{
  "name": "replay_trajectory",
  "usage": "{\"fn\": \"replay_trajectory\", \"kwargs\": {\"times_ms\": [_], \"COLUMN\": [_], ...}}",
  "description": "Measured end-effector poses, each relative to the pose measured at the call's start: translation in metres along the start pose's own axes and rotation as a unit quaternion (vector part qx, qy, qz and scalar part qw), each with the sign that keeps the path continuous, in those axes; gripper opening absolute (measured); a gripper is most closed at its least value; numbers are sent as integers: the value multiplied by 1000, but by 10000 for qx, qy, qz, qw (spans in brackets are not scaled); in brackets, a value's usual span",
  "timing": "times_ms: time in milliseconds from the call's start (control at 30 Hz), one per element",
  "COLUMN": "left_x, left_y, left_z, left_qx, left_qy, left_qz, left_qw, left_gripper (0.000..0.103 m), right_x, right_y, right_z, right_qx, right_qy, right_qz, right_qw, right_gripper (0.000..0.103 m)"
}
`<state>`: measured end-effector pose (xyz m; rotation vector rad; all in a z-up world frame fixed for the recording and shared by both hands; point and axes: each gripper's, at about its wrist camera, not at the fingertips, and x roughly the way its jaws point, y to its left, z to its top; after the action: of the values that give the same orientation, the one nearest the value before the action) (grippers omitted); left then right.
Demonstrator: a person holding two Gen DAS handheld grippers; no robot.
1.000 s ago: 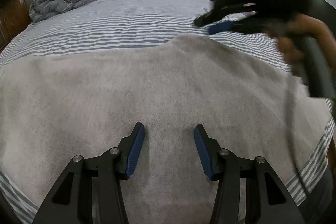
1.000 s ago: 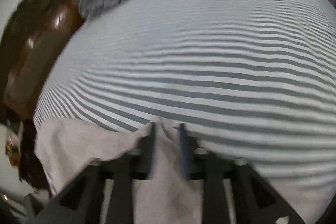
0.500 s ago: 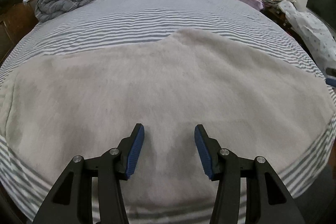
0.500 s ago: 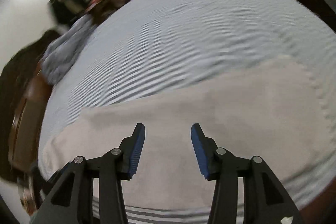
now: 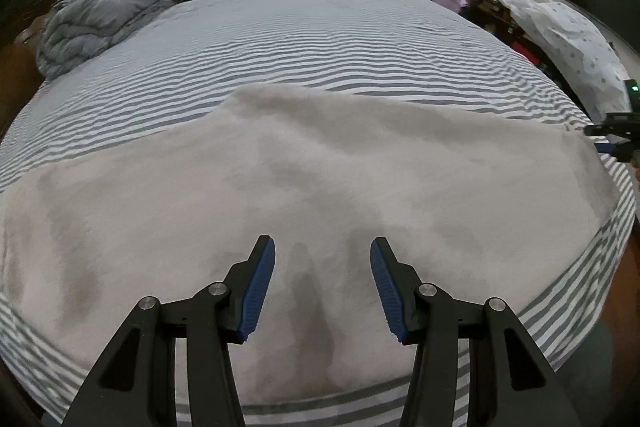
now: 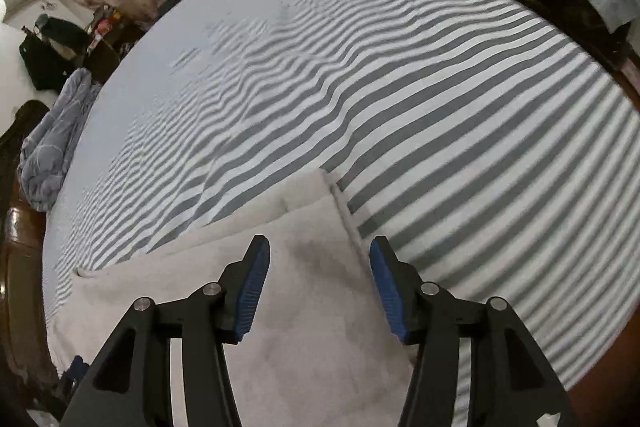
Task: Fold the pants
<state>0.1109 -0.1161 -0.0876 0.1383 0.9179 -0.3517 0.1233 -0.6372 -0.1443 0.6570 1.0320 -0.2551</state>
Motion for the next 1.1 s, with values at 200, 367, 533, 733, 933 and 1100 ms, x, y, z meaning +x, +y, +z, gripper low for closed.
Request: {"fn": "replay_trajectory", "kwargs": {"times_ms": [200, 367, 533, 733, 933, 1100], "left_x": [12, 12, 10, 29, 35, 32], "left_y": [-25, -35, -44, -47, -45, -48], "left_z": [10, 13, 15, 2, -3, -4], "left_qx": [129, 193, 302, 281, 224, 143], "left_qy": [46, -121, -244, 91, 156, 185], "left_qz": [-21, 64, 98, 90, 104, 76], "left_qw": [9999, 9997, 9992, 9995, 9996, 9997], "left_gripper": [51, 51, 51, 51, 51, 51], "right_x": [10, -14, -15, -18, -60, -66], "right_y": [6, 14, 1, -19, -40, -56], "right_z": [4, 16, 37, 15, -49, -107], "right_qx": [-507, -668, -391, 69, 248, 620], "right_qy": [-175, -847, -1068, -890, -1056, -847], "right_qz": [-24, -62, -137, 129, 595, 1207], "right_qw": [9986, 9941, 9934, 9959, 9923, 9871], "right_gripper": [11, 2, 5, 17, 35, 43]}}
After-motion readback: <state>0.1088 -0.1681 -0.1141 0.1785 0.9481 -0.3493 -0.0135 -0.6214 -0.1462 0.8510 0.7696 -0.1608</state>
